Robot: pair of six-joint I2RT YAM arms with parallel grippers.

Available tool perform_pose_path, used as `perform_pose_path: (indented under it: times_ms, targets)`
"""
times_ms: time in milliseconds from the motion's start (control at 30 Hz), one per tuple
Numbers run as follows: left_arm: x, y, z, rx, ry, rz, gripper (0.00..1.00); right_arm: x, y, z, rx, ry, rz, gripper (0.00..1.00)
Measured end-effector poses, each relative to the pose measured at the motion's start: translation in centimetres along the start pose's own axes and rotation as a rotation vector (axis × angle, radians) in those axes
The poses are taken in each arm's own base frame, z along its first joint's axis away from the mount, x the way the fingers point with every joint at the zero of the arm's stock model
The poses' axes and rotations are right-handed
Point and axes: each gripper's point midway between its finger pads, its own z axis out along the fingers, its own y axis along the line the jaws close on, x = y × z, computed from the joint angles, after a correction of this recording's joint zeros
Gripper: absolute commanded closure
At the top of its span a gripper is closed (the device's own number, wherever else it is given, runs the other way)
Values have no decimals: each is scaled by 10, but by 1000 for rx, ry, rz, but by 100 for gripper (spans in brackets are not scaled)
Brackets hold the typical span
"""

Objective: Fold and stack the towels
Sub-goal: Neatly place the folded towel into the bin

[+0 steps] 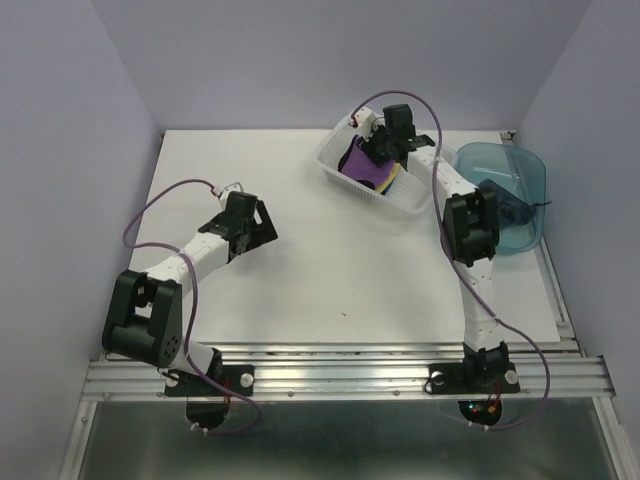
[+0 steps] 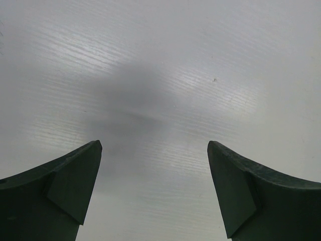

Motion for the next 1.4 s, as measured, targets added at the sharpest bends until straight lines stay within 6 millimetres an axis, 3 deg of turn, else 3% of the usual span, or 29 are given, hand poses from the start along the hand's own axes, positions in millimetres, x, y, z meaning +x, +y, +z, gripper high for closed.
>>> perform_pose_path:
  times_ms: [200,433,533,633,800,1000,1167,1333,1367,1400]
  targets:
    - [0,-3,-1,14,6,-1,1,-6,-3,0,17,-23,30,39]
    - [-1,-8,-1,37,8,-3,1,-19,0,-30,30,-61,111,73]
    - [-2,-11,-2,50,8,-4,1,-32,-2,-46,46,-102,150,79]
    - [-2,-12,-2,57,7,-5,1,-40,-9,-48,81,-133,184,81]
    - [-4,-13,-1,62,1,-4,1,-34,-17,-34,140,-136,241,83]
    - [-10,-17,-3,71,-13,1,1,4,-14,13,169,-60,284,84]
    - [-18,-22,-5,83,-32,1,1,43,-4,39,189,26,312,82]
    - [-18,-22,-5,84,-32,1,1,37,-14,36,233,19,331,68]
    - [-18,-22,-5,84,-32,1,1,36,-15,35,237,17,337,56]
    - [-18,-22,-5,84,-32,1,1,34,-16,34,238,15,343,52]
